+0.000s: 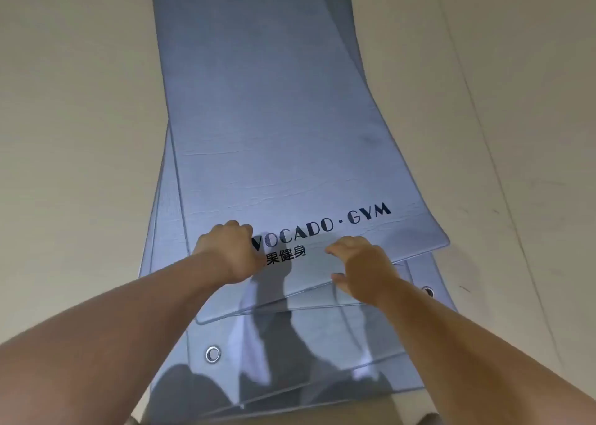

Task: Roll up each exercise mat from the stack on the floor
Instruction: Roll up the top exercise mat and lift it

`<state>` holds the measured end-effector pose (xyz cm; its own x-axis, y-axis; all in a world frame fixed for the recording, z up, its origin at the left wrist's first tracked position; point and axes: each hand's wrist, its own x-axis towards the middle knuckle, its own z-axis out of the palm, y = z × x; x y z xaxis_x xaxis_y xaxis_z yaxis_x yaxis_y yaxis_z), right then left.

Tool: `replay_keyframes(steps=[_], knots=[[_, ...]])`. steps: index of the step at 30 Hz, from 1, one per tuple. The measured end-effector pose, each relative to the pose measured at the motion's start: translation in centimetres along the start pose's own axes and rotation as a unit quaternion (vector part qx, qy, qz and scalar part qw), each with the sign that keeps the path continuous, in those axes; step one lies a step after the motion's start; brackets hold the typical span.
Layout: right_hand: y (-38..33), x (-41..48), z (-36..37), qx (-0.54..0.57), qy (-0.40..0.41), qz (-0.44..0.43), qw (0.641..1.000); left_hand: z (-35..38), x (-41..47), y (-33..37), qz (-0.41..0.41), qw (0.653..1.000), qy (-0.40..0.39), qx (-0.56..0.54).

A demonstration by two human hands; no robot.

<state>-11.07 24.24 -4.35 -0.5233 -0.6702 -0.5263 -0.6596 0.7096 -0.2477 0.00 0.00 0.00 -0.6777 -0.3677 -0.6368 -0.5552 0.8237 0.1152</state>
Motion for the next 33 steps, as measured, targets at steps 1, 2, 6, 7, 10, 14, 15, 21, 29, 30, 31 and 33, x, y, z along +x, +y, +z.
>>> replay_keyframes(steps=[1, 2, 6, 7, 10, 14, 15, 21, 29, 30, 31, 33], knots=[[0.6, 1.0, 1.3, -0.024, -0.023, 0.022, 0.999, 1.2, 0.7, 0.0, 0.011, 1.000, -0.014, 0.009], [1.1, 1.8, 2.3, -0.041, -0.048, 0.063, 0.996, 2.3, 1.2, 0.0, 0.009, 1.000, -0.025, 0.016], [3.9, 3.2, 5.7, -0.105, -0.080, 0.111, 0.985, 6.3, 0.6, 0.2, 0.011, 0.997, -0.070, -0.007], [4.7, 3.1, 6.1, -0.124, -0.079, 0.099, 0.984, 7.3, 0.2, 0.1, 0.014, 0.997, -0.079, -0.006], [5.8, 3.2, 6.0, -0.171, -0.086, 0.077, 0.978, 9.4, -1.3, -0.1, 0.021, 0.993, -0.113, 0.012], [6.4, 4.7, 5.7, -0.205, -0.063, 0.007, 0.977, 10.3, -0.2, -0.8, 0.032, 0.994, -0.106, 0.019], [6.7, 4.9, 5.7, -0.222, -0.065, -0.021, 0.973, 10.4, 0.4, -0.9, 0.028, 0.993, -0.111, 0.023], [5.9, 2.8, 3.3, -0.272, -0.011, -0.053, 0.961, 10.9, 0.8, -1.6, 0.035, 0.996, -0.076, 0.040], [-4.3, 1.4, 2.7, -0.128, 0.045, -0.068, 0.988, 10.2, 0.0, -0.6, 0.128, 0.985, 0.094, 0.065], [-5.2, 1.1, 2.9, -0.120, 0.040, -0.057, 0.990, 9.6, 0.2, -0.8, 0.120, 0.986, 0.094, 0.073], [-6.1, 0.6, 2.9, -0.107, 0.037, -0.041, 0.993, 8.7, 0.2, -1.2, 0.119, 0.985, 0.091, 0.084], [-7.9, -0.4, 2.4, -0.094, 0.027, -0.005, 0.995, 7.3, 0.1, -2.1, 0.128, 0.983, 0.077, 0.103]])
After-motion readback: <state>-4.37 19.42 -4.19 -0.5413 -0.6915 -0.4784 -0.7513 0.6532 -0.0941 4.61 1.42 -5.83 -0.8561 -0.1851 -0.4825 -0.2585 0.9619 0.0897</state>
